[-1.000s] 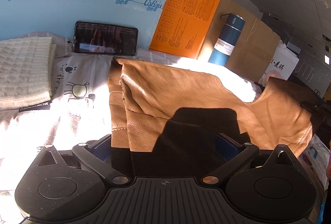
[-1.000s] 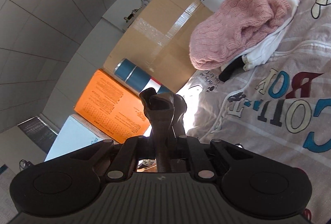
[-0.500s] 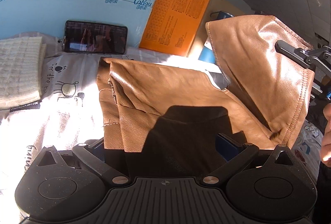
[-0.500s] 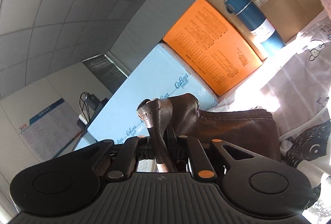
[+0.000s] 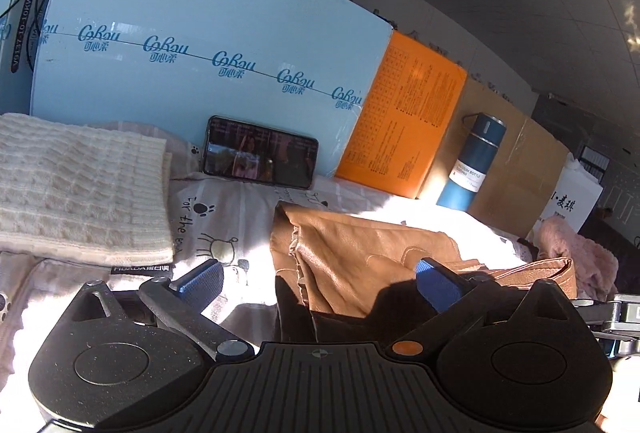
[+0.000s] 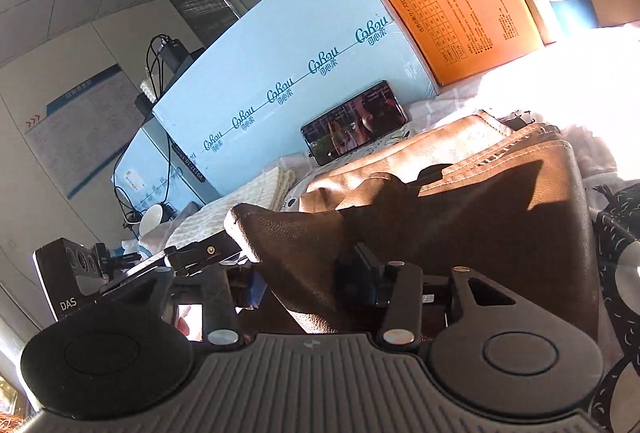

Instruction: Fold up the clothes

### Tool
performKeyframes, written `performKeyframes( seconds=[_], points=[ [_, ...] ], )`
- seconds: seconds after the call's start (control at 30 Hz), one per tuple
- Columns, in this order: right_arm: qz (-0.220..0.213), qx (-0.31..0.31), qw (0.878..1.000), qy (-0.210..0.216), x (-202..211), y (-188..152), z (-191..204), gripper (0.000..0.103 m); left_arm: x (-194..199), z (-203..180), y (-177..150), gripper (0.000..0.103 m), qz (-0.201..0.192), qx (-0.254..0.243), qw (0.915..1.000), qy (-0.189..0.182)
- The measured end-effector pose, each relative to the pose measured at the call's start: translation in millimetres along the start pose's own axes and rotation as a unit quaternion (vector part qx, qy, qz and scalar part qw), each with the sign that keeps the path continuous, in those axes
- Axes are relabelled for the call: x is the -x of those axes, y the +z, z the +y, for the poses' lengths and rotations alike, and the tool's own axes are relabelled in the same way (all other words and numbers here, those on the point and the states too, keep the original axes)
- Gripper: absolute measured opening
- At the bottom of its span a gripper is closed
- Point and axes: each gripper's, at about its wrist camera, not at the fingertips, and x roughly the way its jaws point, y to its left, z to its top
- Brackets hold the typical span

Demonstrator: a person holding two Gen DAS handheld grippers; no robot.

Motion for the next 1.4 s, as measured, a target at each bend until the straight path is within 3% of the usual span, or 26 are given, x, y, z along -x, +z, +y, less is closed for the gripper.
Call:
performKeyframes(
  seconds=[0.1, 0.23, 0.37, 0.47, 0.67, 0.97, 1.4],
  points=[
    [0.009, 0.010, 1.000, 0.017, 2, -3, -1, 0.069, -2, -5, -1, 0.103, 0.004, -0.008, 0.9999, -0.006],
    [0.030, 0.024, 0.998, 0.051, 3, -4, 0, 0.083, -1, -8, -2, 0.103, 0.013, 0.000, 0.9998, -0.017],
    [0.040, 0.024, 0.995, 0.088, 7, -2, -1, 0.087, 6, -10, 0, 0.103, 0.008, 0.015, 0.9992, -0.036],
    [-0.006, 0.002, 0.998, 0.070, 21, 6, -13, 0.091, 11, -13, 1, 0.103, 0.011, 0.038, 0.9979, -0.051],
    [-0.067, -0.070, 0.995, 0.019, 31, 17, -44, 0.091, 22, -22, 0, 0.103, 0.006, 0.044, 0.9953, -0.086],
    [-0.086, -0.088, 0.992, -0.005, 30, 19, -53, 0.091, 32, -18, 2, 0.103, -0.013, 0.072, 0.9929, -0.094],
    [-0.098, -0.100, 0.990, -0.023, 29, 20, -59, 0.091, 37, -23, 1, 0.103, -0.025, 0.055, 0.9935, -0.097]
  ],
)
